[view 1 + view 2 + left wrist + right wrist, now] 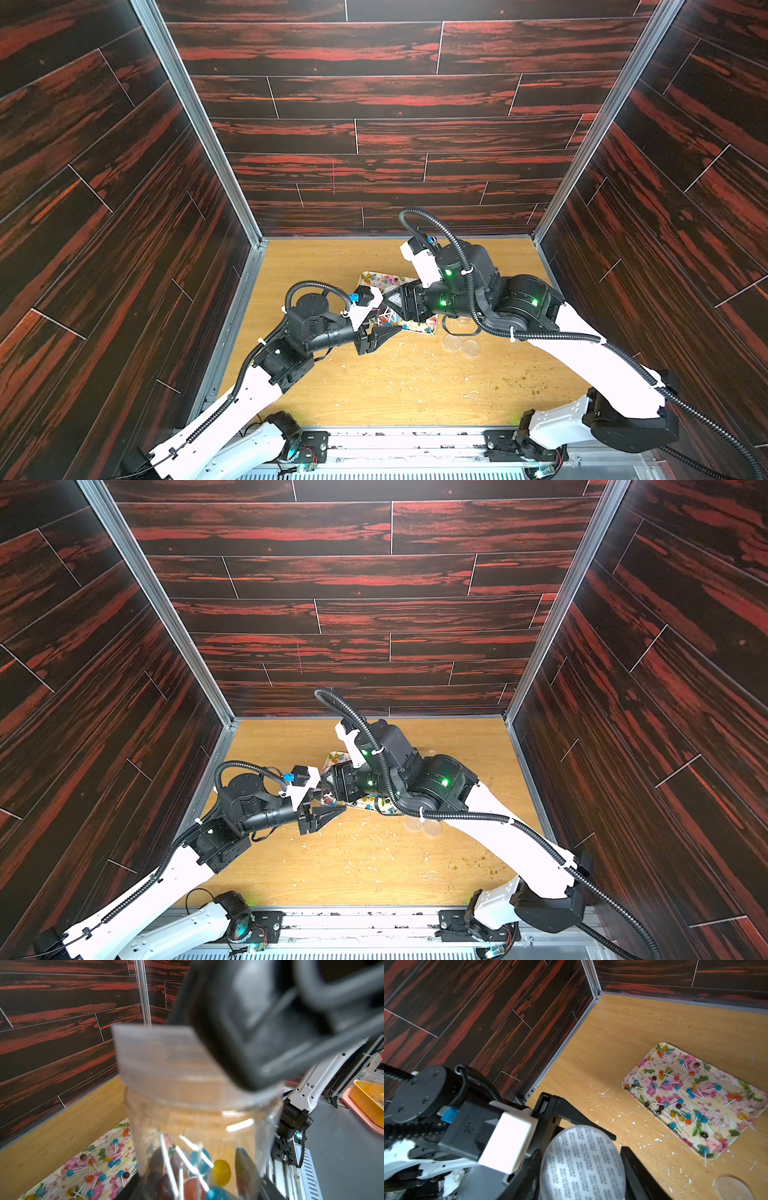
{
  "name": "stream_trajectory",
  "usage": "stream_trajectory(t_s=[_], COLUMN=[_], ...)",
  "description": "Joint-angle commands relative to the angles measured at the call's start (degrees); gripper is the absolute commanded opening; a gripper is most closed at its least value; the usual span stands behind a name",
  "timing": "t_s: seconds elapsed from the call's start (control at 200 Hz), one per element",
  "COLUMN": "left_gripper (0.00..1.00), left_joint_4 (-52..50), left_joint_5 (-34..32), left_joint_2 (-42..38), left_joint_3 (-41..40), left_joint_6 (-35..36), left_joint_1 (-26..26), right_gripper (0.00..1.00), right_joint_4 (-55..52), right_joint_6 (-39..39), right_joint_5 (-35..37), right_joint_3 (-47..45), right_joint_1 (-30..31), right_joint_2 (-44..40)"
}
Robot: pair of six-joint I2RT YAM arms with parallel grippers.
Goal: Pour the candies out of the jar
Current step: Unscrew the lid from the jar.
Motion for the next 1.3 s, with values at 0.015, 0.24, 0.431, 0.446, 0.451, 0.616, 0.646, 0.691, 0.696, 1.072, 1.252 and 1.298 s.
stream_trajectory(t_s=[0.015,0.24,0.431,0.446,0.451,0.616,0.646,0.691,0.696,1.072,1.252,1.298], left_gripper=[0.41,0.41,0.41,0.41,0.41,0.41,0.41,0.41,0.41,0.41,0.41,0.41], left_joint_4=[1.2,1.2,1.2,1.2,1.3,1.6,1.5,1.5,1.5,1.5,1.4,1.4], left_joint_5=[0.2,0.4,0.3,0.4,0.4,0.4,0.5,0.4,0.4,0.5,0.5,0.5], left_joint_2=[-1.5,-1.5,-1.8,-1.8,-1.8,-1.8,-1.9,-1.9,-1.9,-2.1,-2.0,-1.9], left_joint_3=[0.3,0.4,0.2,0.2,0.3,0.0,0.0,0.0,0.0,0.1,0.1,0.1], left_joint_6=[0.4,0.5,0.4,0.3,0.3,0.1,0.0,0.0,0.0,-0.1,0.0,0.0], left_joint_1=[0.2,0.3,0.2,0.2,0.3,0.2,0.3,0.2,0.2,0.2,0.2,0.2], right_gripper=[0.54,0.49,0.47,0.47,0.47,0.48,0.48,0.48,0.48,0.48,0.49,0.49], right_joint_4=[0.3,0.8,0.9,1.1,1.1,3.6,3.9,3.8,3.9,3.7,4.5,4.5], right_joint_6=[-2.2,-8.9,-16.1,-16.6,-16.7,-24.0,-25.2,-26.8,-27.2,-39.7,-41.7,-42.0], right_joint_5=[-1.4,-1.1,-4.2,-4.7,-4.9,-13.1,-14.2,-16.0,-16.4,-29.4,-31.4,-31.5], right_joint_3=[-0.7,-1.4,-2.2,-2.4,-2.5,-5.1,-5.3,-5.3,-5.2,-5.7,-6.0,-5.9], right_joint_1=[0.5,0.5,-0.6,-0.8,-0.9,-3.7,-4.1,-4.8,-4.9,-10.2,-11.2,-11.4], right_joint_2=[1.0,0.4,0.0,-0.1,-0.2,-1.9,-2.1,-2.1,-2.1,-3.0,-4.1,-4.2])
